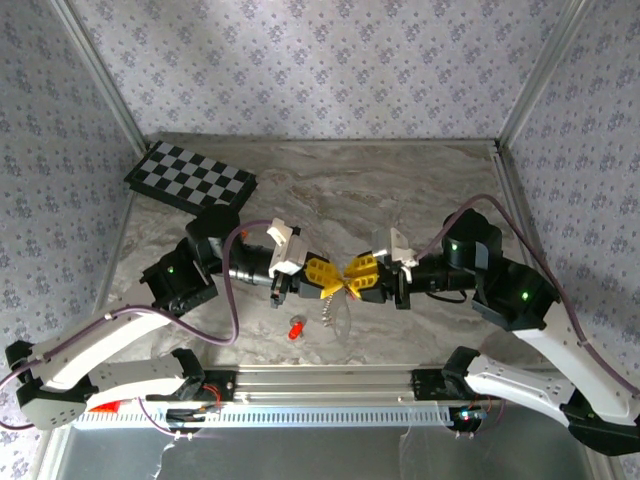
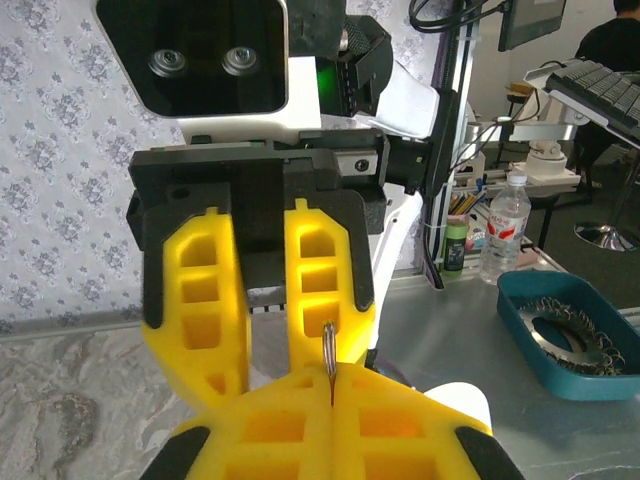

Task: Put the keys on the keyring

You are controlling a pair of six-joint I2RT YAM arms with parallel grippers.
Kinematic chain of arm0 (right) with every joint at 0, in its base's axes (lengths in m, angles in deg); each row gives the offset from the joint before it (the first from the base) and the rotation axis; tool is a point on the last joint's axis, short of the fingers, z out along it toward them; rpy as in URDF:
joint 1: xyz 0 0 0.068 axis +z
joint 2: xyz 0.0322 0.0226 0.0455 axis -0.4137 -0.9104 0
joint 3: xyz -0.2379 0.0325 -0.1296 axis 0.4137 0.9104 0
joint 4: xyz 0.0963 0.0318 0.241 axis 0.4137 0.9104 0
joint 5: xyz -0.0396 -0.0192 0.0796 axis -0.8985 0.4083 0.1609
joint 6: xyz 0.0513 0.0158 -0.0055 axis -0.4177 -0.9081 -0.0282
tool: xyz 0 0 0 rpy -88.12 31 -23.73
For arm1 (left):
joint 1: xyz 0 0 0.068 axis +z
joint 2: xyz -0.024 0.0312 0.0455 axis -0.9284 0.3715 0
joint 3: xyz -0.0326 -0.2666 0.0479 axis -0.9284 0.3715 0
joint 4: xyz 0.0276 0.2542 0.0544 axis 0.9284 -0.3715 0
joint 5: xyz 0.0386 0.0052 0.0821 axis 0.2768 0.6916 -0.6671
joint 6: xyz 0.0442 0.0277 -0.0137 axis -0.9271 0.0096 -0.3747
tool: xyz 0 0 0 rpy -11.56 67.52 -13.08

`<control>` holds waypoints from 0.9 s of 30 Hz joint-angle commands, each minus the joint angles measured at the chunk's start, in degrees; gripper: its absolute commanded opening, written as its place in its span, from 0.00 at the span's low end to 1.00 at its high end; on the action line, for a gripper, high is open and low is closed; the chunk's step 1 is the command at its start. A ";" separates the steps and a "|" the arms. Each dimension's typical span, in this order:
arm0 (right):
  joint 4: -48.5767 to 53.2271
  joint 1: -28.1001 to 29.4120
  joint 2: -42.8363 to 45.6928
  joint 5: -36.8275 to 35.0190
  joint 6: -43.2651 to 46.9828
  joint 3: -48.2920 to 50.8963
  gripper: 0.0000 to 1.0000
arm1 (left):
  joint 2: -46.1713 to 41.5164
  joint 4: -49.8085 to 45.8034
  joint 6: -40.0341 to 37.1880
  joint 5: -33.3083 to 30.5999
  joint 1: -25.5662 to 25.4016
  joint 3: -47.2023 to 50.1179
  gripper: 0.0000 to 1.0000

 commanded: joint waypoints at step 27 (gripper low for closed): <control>-9.89 3.43 7.36 -7.00 -6.22 9.91 0.33 | -2.48 6.26 -0.56 -13.59 -0.35 1.69 0.00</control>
